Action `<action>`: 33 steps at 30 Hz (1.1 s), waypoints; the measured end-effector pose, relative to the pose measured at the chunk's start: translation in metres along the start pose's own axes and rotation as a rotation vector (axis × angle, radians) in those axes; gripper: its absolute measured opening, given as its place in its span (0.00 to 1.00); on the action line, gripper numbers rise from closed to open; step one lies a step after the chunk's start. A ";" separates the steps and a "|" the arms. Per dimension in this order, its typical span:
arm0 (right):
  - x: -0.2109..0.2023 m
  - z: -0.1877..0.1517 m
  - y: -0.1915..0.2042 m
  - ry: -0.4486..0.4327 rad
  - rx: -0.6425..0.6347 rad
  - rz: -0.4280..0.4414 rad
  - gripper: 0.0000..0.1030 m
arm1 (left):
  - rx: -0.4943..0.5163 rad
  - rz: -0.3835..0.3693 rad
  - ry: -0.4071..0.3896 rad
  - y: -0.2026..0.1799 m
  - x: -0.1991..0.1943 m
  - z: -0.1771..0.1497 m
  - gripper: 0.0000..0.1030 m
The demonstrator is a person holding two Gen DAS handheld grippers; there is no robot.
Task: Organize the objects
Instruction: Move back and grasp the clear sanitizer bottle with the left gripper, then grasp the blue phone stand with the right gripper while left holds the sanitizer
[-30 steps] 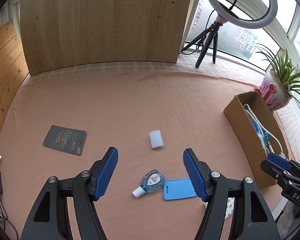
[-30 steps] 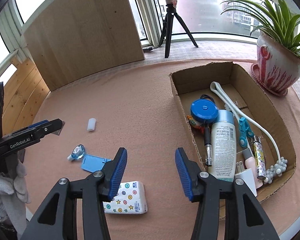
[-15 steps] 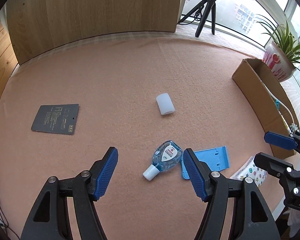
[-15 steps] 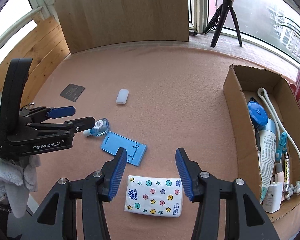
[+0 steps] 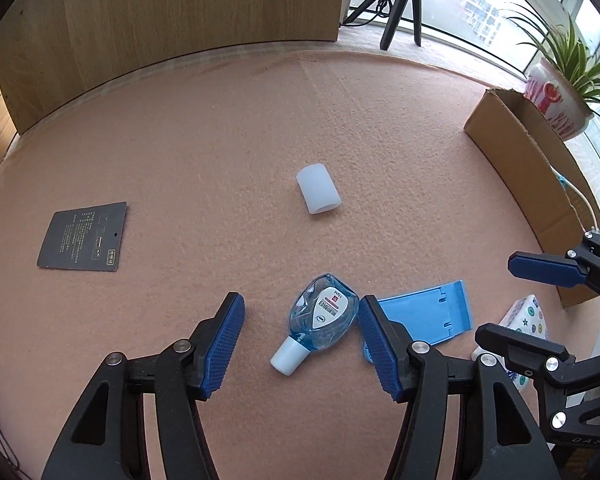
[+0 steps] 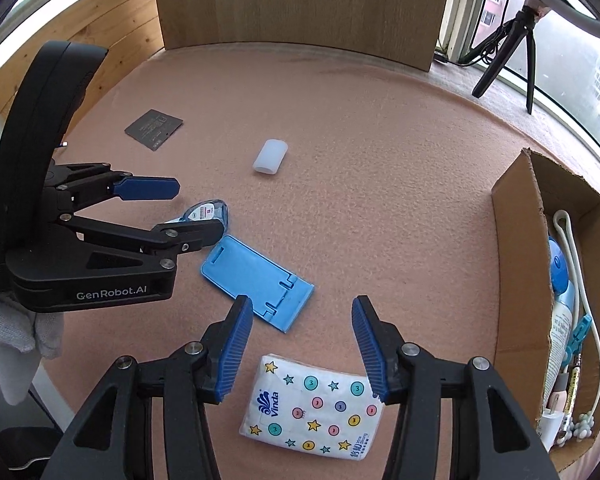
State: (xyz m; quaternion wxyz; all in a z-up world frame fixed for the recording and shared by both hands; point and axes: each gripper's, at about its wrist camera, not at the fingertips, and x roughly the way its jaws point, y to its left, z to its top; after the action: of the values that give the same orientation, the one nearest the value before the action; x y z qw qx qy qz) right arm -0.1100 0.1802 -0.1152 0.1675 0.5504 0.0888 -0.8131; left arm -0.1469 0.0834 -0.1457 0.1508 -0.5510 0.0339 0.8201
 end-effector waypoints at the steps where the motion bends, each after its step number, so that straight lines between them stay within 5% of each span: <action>1: 0.001 0.001 0.001 0.003 -0.013 -0.006 0.51 | -0.003 0.000 0.003 0.001 0.000 0.000 0.57; 5: 0.006 0.004 0.007 0.010 -0.066 -0.018 0.53 | -0.026 0.018 0.002 0.007 0.002 0.000 0.43; 12: 0.017 0.012 0.027 0.023 -0.199 -0.029 0.53 | -0.077 0.027 -0.011 0.028 -0.002 -0.007 0.35; 17: 0.028 0.016 0.040 0.043 -0.287 -0.023 0.53 | -0.124 0.026 -0.017 0.044 -0.009 -0.015 0.35; 21: 0.036 0.018 0.048 0.056 -0.360 -0.018 0.53 | -0.170 0.031 -0.038 0.054 -0.021 -0.020 0.49; 24: 0.044 0.020 0.051 0.075 -0.394 -0.024 0.54 | -0.183 0.044 -0.052 0.055 -0.030 -0.023 0.50; 33: 0.049 0.028 0.033 0.084 -0.299 0.026 0.57 | -0.176 0.049 -0.012 0.046 -0.027 -0.034 0.50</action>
State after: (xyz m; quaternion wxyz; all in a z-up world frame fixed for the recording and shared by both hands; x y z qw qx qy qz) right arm -0.1389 0.1317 -0.1489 0.2544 0.5539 0.2088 -0.7648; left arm -0.1203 0.0269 -0.1389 0.0821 -0.5561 -0.0256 0.8267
